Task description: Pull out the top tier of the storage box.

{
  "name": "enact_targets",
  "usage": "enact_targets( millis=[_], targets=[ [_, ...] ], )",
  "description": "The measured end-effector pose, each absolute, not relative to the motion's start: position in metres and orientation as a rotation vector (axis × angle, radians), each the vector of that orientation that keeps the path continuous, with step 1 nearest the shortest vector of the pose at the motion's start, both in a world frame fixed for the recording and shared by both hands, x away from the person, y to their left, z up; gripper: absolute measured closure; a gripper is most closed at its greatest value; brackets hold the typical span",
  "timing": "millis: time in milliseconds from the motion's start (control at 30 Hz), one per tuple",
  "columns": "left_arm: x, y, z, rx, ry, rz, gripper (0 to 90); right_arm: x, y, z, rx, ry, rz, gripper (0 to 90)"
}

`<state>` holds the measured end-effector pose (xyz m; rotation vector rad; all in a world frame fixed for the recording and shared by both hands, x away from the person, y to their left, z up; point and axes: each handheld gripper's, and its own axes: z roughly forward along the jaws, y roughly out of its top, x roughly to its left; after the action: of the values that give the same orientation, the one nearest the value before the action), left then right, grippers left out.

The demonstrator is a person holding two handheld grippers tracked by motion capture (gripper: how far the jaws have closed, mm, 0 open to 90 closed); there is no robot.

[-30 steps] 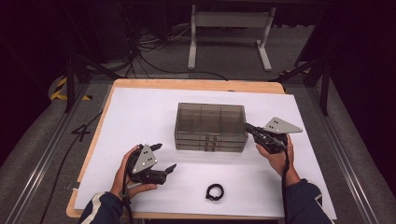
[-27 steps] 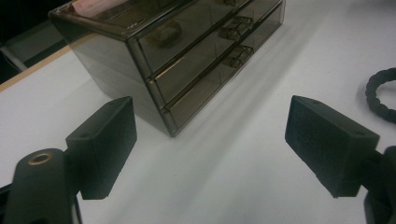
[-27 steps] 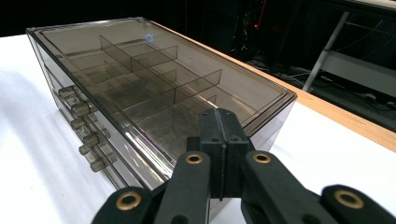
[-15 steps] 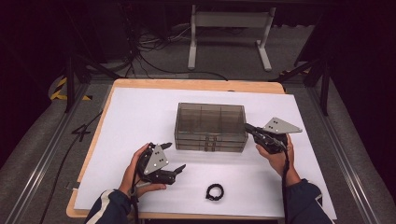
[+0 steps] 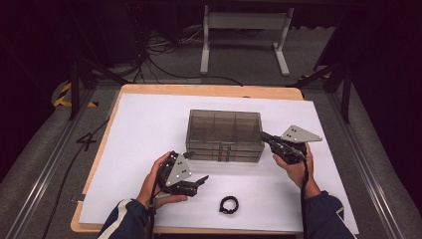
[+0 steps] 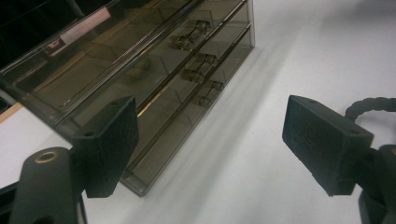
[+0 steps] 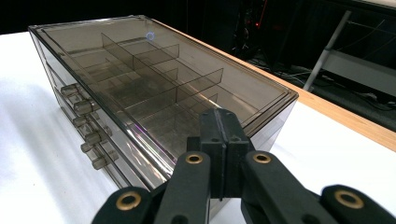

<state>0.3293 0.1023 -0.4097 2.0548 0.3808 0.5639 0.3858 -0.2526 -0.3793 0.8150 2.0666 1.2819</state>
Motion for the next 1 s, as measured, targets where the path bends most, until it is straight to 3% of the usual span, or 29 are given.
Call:
enact_targets(
  millis=[567, 1000],
  targets=[
    [0.339, 0.077, -0.406, 2.043, 0.338, 0.600, 20.2, 0.386, -0.253, -0.379, 0.811, 2.072, 1.290, 90.0],
    [0.339, 0.059, -0.407, 2.057, 0.272, 0.650, 28.9, 0.385, -0.254, -0.379, 0.809, 2.077, 1.291, 90.0]
  ],
)
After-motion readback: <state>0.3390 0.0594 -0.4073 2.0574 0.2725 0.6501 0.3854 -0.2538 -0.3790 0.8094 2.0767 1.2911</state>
